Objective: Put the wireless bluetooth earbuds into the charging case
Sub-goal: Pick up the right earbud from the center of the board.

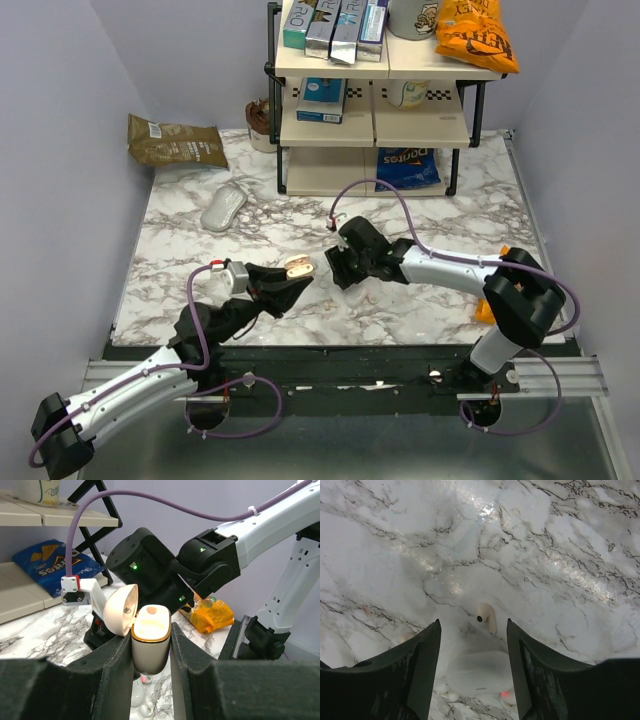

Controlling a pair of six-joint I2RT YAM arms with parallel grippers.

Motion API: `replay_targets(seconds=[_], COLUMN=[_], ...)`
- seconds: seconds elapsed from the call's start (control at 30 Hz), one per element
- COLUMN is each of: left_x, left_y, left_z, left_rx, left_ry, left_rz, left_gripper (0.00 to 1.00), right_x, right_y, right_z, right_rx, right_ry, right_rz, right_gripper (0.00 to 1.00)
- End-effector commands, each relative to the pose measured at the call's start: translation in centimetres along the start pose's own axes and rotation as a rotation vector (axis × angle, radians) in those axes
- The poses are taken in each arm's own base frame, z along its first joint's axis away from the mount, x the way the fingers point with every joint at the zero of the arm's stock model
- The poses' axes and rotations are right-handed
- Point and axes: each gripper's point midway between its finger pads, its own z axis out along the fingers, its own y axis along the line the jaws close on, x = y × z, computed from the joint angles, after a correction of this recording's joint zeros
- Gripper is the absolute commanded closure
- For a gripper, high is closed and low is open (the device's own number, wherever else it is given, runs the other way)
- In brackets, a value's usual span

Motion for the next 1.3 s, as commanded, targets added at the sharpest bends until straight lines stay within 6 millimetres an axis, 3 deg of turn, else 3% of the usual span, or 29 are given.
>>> replay_targets(seconds=[0.0, 0.1, 0.13, 0.17, 0.3, 0.4, 0.6, 0.97, 1.27], left_x=[0.0, 0.0, 0.1, -0.1, -0.6, -0.9, -1.2, -1.3, -1.4], left_y=[0.2, 0.1, 0.1, 0.1, 0.6, 1.5, 2.6, 2.8, 2.6], left_z=[-0.2, -0.2, -0.2, -0.2, -0.4, -0.8, -1.8, -2.2, -2.1], left_rx=[-0.015, -0.012, -0.013, -0.016, -0.048, -0.100, -0.162, -0.176, -0.169], left_ry=[-0.004, -0.004, 0.000, -0.007, -0.026, -0.049, -0.085, -0.082, -0.079], left_rz=[-0.007, -0.009, -0.011, -0.013, -0.014, -0.019, -0.039, -0.039, -0.035], left_gripper=[1.00, 1.00, 1.00, 1.00, 1.00, 1.00, 1.00, 1.00, 1.00], right_x=[-0.9, -1.3, -1.6, -0.5, -0.2, 0.3, 1.8, 2.4, 4.1], right_y=[-0.7, 0.6, 1.9, 2.4, 5.8, 7.7, 8.6, 8.1, 7.4], right_z=[0.4, -0.8, -1.3, -1.5, -3.4, -3.6, -2.0, 0.1, 0.8], right_rx=[0.044, -0.038, -0.114, -0.145, -0.288, -0.341, -0.351, -0.307, -0.270], right_ry=[-0.019, -0.083, -0.104, -0.093, -0.143, -0.125, -0.052, 0.002, 0.048], right_rz=[-0.029, -0.047, -0.070, -0.084, -0.175, -0.239, -0.266, -0.268, -0.276], right_gripper=[0.39, 0.41, 0.41, 0.41, 0.40, 0.40, 0.40, 0.42, 0.44])
